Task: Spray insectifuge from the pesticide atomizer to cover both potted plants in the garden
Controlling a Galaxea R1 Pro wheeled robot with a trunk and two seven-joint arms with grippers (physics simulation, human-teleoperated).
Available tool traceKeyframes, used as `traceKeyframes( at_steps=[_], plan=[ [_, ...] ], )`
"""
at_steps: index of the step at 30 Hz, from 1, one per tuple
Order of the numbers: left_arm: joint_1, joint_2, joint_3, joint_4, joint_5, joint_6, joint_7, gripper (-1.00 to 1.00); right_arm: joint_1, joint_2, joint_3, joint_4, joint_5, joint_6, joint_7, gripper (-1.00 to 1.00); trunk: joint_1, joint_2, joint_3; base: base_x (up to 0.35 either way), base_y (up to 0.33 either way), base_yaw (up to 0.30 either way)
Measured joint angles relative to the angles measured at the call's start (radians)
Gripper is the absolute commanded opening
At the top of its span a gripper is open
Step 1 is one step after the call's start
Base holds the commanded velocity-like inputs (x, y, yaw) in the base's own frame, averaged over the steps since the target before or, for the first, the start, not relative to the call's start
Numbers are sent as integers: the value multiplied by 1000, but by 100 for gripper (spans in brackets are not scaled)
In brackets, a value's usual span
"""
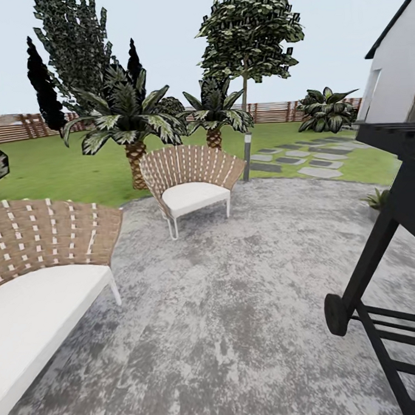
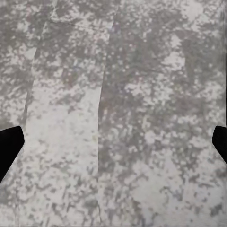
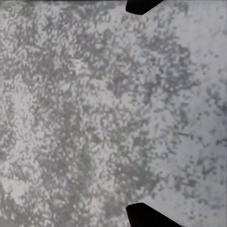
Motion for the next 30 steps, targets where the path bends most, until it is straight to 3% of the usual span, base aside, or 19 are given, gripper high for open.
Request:
traceKeyframes(
  at_steps=[30],
  plan=[
    [0, 0, 0, 0, 0, 0, 0, 100, 0, 0, 0, -1, 0, 0, -1, 100, 0, 0, 0, 332, 126, -257]
  ],
)
